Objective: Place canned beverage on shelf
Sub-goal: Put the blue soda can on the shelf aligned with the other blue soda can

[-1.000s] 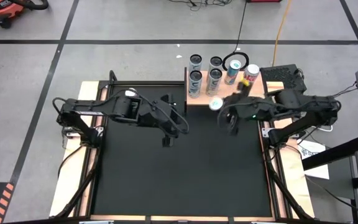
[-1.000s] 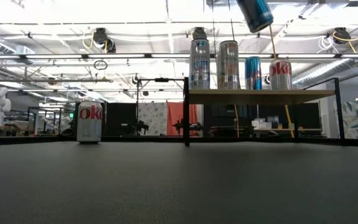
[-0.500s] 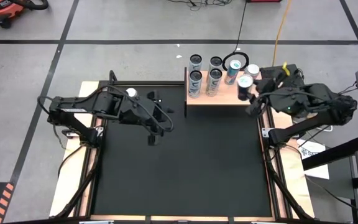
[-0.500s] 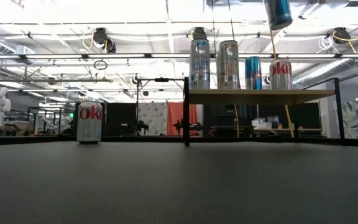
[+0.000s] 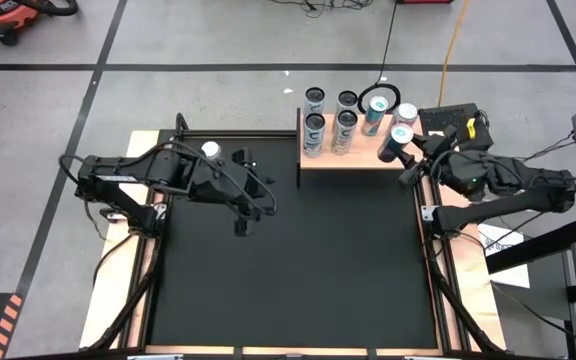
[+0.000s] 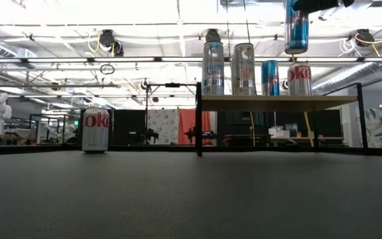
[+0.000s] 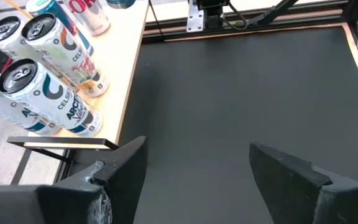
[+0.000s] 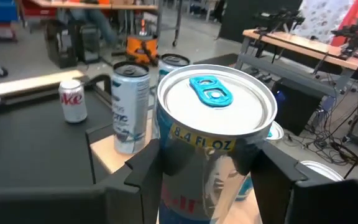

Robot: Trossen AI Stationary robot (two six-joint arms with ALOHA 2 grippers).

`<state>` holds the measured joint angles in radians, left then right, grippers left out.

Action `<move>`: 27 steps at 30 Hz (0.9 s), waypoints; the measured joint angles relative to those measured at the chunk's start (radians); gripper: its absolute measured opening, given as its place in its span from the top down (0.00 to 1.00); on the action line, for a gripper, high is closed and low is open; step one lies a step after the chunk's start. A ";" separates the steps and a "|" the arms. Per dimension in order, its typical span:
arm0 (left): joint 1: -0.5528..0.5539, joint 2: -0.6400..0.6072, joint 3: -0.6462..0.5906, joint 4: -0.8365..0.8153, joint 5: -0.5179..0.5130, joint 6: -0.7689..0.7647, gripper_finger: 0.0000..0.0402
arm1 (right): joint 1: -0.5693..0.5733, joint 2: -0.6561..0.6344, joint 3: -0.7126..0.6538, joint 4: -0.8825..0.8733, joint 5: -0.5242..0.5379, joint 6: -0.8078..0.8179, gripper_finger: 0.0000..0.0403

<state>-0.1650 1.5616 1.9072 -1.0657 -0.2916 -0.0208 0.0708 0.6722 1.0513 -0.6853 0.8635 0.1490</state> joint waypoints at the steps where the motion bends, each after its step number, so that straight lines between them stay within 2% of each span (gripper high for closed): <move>1: 0.000 0.000 0.000 0.000 0.000 0.000 0.30 | -0.008 -0.011 -0.019 0.024 -0.001 -0.007 0.60; 11: -0.001 0.000 0.000 0.003 -0.001 0.000 0.30 | -0.132 -0.022 -0.157 0.153 -0.042 -0.037 0.60; 17: -0.001 0.000 0.000 0.002 -0.001 0.000 0.30 | -0.253 -0.021 -0.205 0.268 -0.164 -0.078 0.60; 27: -0.001 0.001 0.000 0.001 -0.001 0.000 0.30 | -0.461 0.008 -0.205 0.261 -0.430 -0.090 0.60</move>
<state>-0.1661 1.5623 1.9068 -1.0645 -0.2928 -0.0204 -0.3900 0.6806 0.8459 -0.4248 0.4331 0.0590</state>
